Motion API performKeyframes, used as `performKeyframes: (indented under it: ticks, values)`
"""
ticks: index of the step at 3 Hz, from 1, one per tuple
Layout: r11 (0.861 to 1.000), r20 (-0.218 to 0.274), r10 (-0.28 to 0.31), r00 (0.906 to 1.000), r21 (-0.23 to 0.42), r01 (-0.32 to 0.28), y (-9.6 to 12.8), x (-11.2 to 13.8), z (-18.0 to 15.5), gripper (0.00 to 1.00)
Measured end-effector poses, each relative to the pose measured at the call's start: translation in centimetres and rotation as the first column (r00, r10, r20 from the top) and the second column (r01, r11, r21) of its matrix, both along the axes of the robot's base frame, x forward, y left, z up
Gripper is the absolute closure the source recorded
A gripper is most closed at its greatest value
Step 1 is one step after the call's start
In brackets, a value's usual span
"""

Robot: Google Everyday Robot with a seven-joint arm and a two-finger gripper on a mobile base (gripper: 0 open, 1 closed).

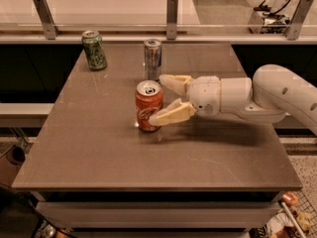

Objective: Knock coke can over

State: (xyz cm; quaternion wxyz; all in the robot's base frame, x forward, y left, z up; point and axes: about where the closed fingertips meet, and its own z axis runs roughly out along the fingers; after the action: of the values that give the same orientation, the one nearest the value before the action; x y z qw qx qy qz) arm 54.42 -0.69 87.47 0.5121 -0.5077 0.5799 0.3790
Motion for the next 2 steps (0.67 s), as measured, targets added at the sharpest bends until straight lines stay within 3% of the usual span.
performKeyframes:
  ticks: [2]
  values:
    - [0.999,0.010,0.036,0.9993,0.008,-0.036,1.17,-0.12,-0.19,0.64]
